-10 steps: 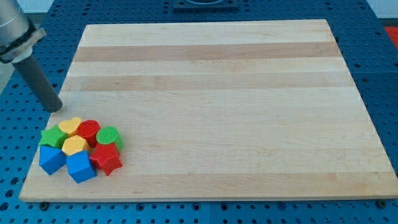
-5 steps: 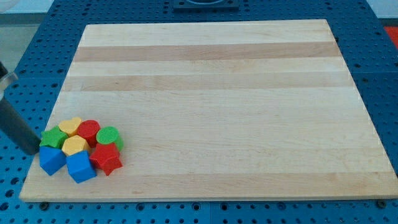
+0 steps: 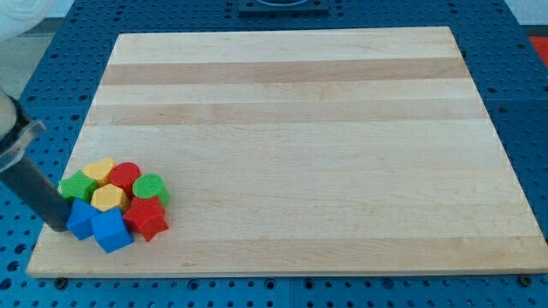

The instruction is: Push the blue trinangle into red star

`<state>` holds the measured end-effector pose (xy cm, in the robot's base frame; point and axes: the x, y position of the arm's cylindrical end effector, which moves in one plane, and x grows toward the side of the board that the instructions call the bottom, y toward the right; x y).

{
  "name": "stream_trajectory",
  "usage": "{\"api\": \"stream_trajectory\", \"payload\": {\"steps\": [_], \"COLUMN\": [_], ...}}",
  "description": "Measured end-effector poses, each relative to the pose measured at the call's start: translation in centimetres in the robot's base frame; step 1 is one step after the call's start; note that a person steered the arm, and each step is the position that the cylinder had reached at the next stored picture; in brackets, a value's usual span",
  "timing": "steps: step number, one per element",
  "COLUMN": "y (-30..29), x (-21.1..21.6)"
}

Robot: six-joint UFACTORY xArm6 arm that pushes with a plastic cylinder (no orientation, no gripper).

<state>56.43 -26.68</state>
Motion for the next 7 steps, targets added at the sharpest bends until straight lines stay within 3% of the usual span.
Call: {"api": "stream_trajectory", "payload": {"steps": [3,5,7], "y": [4.2,3.0,7.0], "x": [0.4,5.1,5.3]}}
